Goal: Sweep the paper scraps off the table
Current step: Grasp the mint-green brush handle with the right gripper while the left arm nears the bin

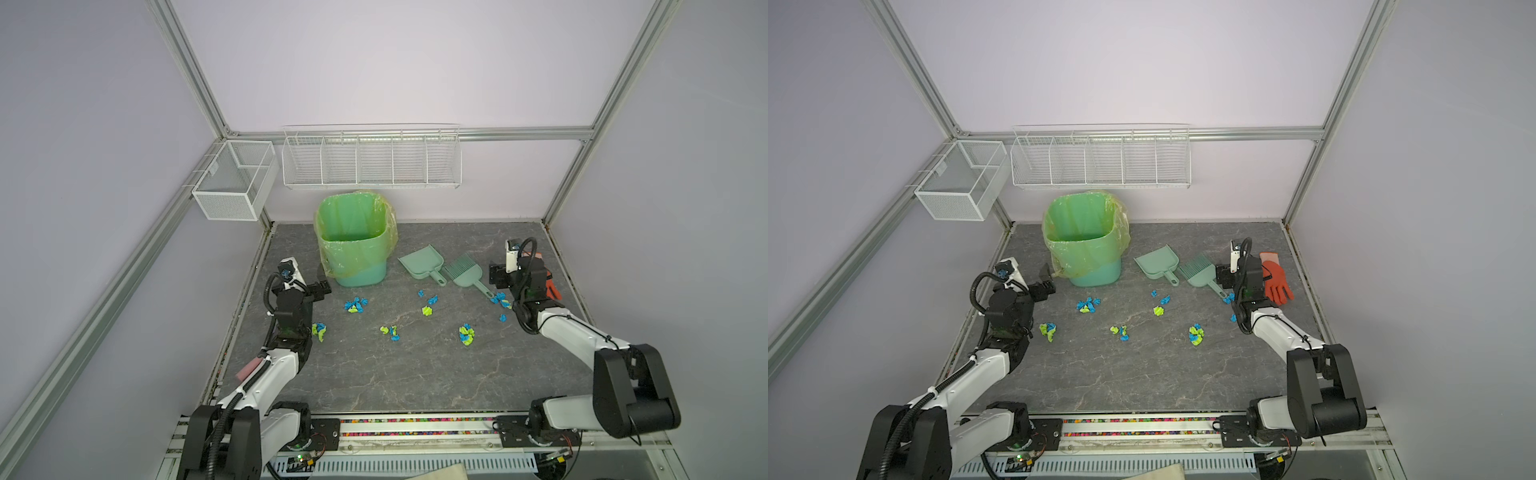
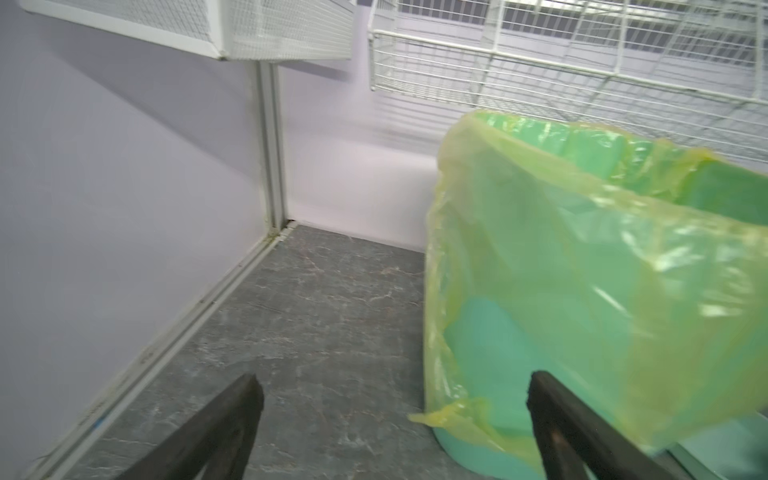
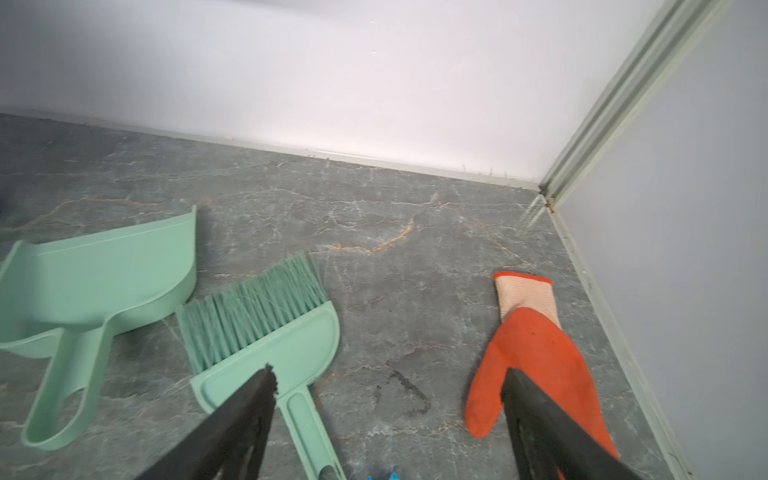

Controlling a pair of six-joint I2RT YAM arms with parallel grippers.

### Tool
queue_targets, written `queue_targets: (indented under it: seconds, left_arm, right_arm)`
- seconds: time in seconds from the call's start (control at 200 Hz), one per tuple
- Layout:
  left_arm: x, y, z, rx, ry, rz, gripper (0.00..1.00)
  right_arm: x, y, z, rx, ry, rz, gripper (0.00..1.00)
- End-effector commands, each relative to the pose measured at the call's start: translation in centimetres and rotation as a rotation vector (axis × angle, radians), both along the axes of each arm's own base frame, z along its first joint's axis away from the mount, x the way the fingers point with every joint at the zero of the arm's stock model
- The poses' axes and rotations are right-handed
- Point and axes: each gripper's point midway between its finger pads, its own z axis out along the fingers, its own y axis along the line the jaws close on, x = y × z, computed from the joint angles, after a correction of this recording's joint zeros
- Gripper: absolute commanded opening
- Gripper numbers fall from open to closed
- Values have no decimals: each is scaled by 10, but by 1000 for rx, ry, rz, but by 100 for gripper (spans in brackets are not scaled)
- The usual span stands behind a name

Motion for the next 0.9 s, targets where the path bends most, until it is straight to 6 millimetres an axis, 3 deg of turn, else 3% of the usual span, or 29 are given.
queue_targets:
  seconds: [0.0,0.035,0.19,0.445,0.735,0.895]
  left_arm:
    - [-7,-29,17,-43,-11,-67,99]
    - [-11,-40,21,-42,-10,-93,99]
    - [-27,-87,38,-70,3,-224,99]
    - [-45,-161,44,-102,116,-523,99]
    - [-49,-203,50,-99,136,-649,100]
    - [-45,-213,59,-82,141,-677,99]
  right_arm:
    - [-15,25,-37,32,260,131,88]
    - [-11,31,-32,42,287,162,88]
    - [-20,53,-46,69,482,281,88]
    - [-28,43,-86,-52,649,302,89]
    - [-22,42,-112,-101,759,334,94]
    - [-15,40,-115,-124,749,336,97]
